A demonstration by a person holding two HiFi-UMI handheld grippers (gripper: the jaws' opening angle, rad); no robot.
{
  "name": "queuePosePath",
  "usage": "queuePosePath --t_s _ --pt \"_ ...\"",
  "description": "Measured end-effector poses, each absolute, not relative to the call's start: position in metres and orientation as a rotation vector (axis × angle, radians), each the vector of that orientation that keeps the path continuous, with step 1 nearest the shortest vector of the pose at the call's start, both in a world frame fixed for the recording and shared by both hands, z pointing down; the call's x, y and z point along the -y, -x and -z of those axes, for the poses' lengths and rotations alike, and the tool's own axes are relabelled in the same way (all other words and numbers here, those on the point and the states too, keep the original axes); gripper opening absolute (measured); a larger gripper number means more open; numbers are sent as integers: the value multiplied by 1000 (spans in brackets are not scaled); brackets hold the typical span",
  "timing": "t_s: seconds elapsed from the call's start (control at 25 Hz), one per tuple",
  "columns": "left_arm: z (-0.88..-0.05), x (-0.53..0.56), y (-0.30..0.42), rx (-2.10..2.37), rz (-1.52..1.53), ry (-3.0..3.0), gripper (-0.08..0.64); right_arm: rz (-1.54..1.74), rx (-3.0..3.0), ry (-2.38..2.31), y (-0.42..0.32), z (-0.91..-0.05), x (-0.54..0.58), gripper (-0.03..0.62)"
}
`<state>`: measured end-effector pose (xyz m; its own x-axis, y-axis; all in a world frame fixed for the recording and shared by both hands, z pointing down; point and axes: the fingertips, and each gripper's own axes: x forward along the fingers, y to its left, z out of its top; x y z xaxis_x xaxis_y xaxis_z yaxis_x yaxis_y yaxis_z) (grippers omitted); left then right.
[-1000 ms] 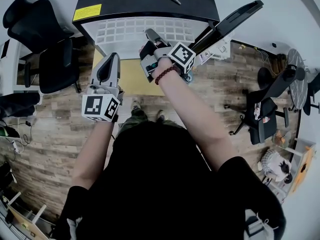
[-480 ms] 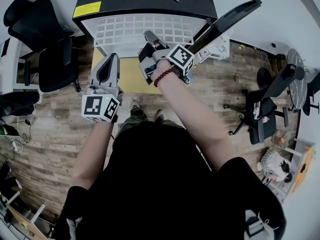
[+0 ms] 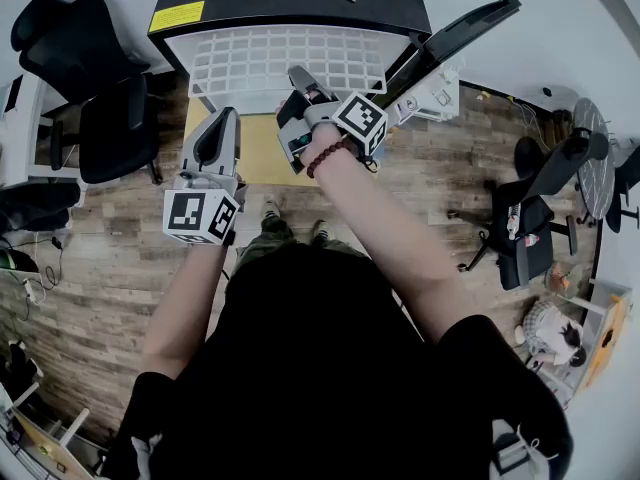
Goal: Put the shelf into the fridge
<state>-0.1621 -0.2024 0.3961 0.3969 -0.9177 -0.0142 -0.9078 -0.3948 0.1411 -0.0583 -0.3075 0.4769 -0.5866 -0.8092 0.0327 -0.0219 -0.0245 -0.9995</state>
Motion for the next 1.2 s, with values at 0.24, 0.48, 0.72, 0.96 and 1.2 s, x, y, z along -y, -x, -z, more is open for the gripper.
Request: queuePosePath --t_s 0.24,0.48,0.72,0.96,1.2 --pt "-395 197 158 1653 141 -2543 18 1660 -1651 878 57 -477 301 40" --pt "-393 189 158 1644 147 -2557 18 1661 -1641 894 57 -478 287 40" --pt "-392 184 157 1636 154 -2563 18 1653 -1643 902 56 -476 275 40" --pt "-390 177 155 1634 167 -2567 18 1650 -1658 903 54 -476 257 40" --pt "-387 168 151 1634 176 -2574 18 1646 -1667 898 53 -471 249 40"
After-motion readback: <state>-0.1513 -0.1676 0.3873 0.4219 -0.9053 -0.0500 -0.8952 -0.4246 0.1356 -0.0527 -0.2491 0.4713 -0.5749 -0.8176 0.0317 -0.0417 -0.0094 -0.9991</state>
